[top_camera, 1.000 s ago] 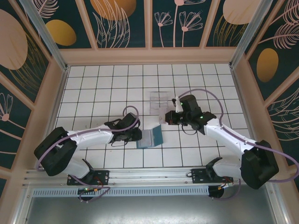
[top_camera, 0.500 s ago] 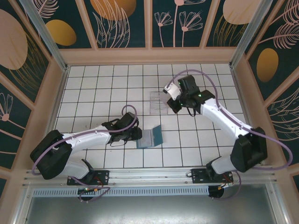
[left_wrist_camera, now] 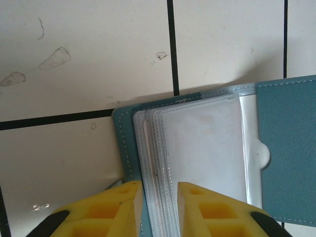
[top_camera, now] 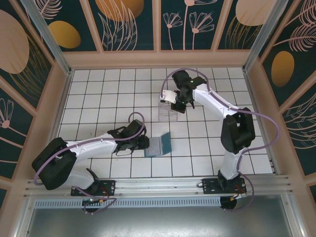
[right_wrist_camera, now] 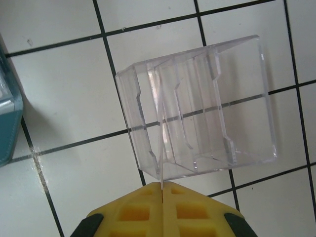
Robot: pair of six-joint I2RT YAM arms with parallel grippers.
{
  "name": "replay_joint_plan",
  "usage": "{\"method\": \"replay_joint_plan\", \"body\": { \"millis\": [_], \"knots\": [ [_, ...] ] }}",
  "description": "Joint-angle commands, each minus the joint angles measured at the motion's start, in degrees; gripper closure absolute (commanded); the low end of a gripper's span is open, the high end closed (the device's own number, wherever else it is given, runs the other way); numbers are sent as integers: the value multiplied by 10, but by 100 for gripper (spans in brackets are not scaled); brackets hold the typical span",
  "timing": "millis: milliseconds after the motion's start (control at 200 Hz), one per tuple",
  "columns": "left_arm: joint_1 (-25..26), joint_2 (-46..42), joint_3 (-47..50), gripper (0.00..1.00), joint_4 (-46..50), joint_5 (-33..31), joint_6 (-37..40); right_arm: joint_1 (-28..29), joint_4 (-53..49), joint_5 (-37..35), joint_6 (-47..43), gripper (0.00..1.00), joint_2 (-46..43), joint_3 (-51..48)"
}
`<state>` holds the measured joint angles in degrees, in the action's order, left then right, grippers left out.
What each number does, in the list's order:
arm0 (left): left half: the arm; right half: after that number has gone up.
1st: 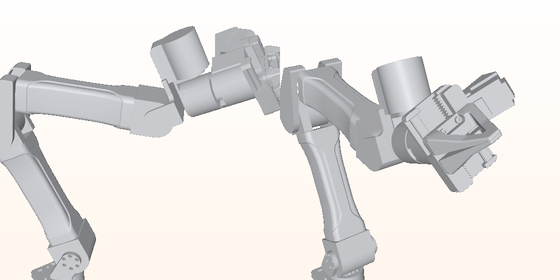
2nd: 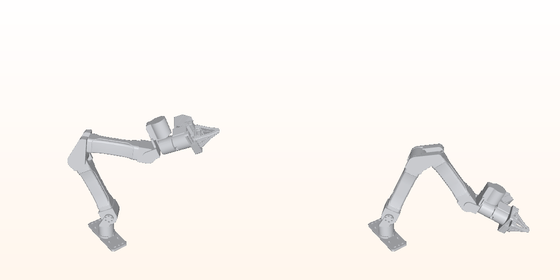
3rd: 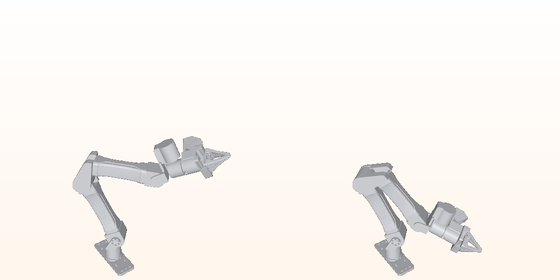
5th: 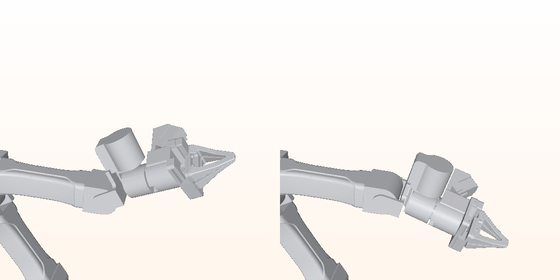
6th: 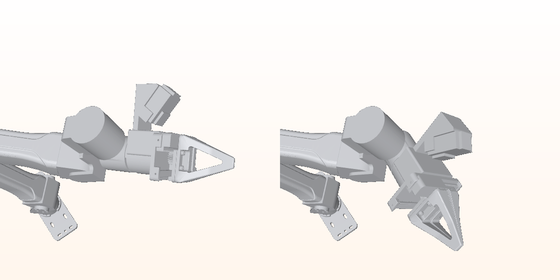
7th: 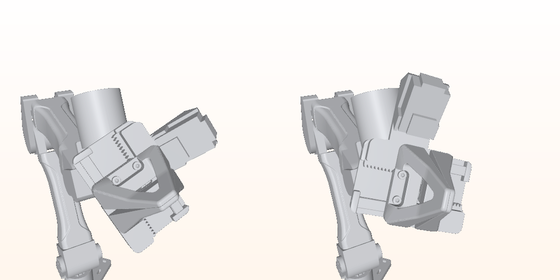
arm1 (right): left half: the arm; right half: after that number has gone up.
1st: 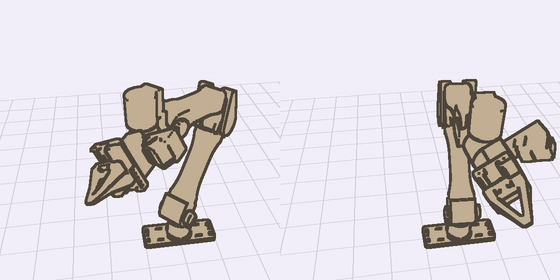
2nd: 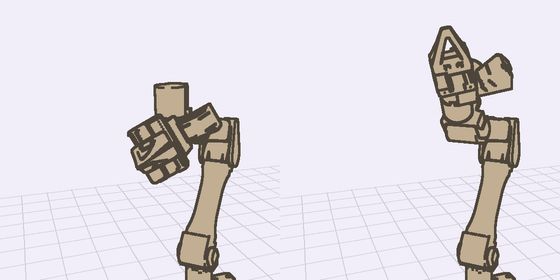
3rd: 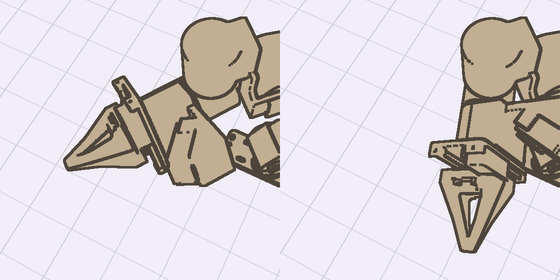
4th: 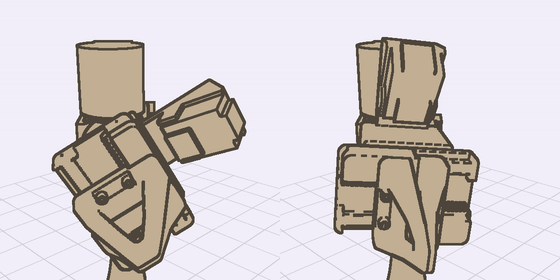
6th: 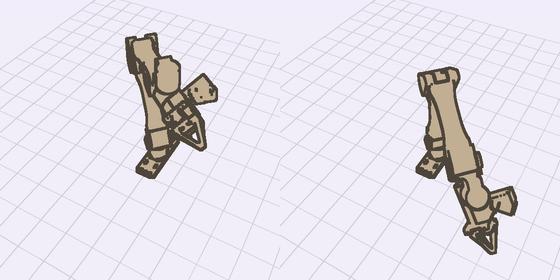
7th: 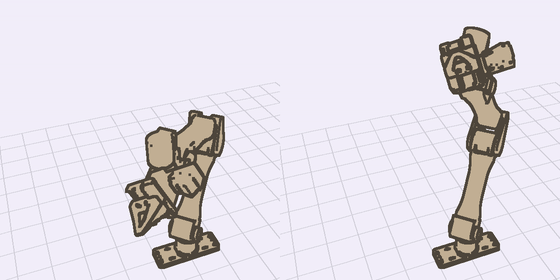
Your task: Take the credit cards out of the card holder
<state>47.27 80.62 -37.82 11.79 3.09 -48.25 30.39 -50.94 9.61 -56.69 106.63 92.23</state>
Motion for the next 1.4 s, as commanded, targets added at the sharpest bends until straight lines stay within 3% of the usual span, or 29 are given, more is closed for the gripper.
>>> {"method": "replay_joint_plan", "body": {
  "millis": [0, 776, 886, 981, 1261, 1391],
  "knots": [
    [0, 3, -8, 73, 8, -14, 11, 5, -45, -12, -50, 100, 29, 40],
    [-1, 12, -3, 73, 8, -24, 0, 6, -55, 12, -68, 100, 149, 84],
    [-2, 13, -5, 73, 10, -26, 0, 6, -46, -2, -58, 78, 150, 93],
    [-1, 12, -5, 73, 11, -27, 0, 6, -19, -26, -50, 68, 137, 92],
    [-1, 12, -5, 73, 10, -30, -1, 6, 94, -101, -40, 63, 81, 45],
    [-1, 11, -8, 73, 13, -31, 0, 18, 107, -102, -25, 62, 61, 36]
  ]
}}
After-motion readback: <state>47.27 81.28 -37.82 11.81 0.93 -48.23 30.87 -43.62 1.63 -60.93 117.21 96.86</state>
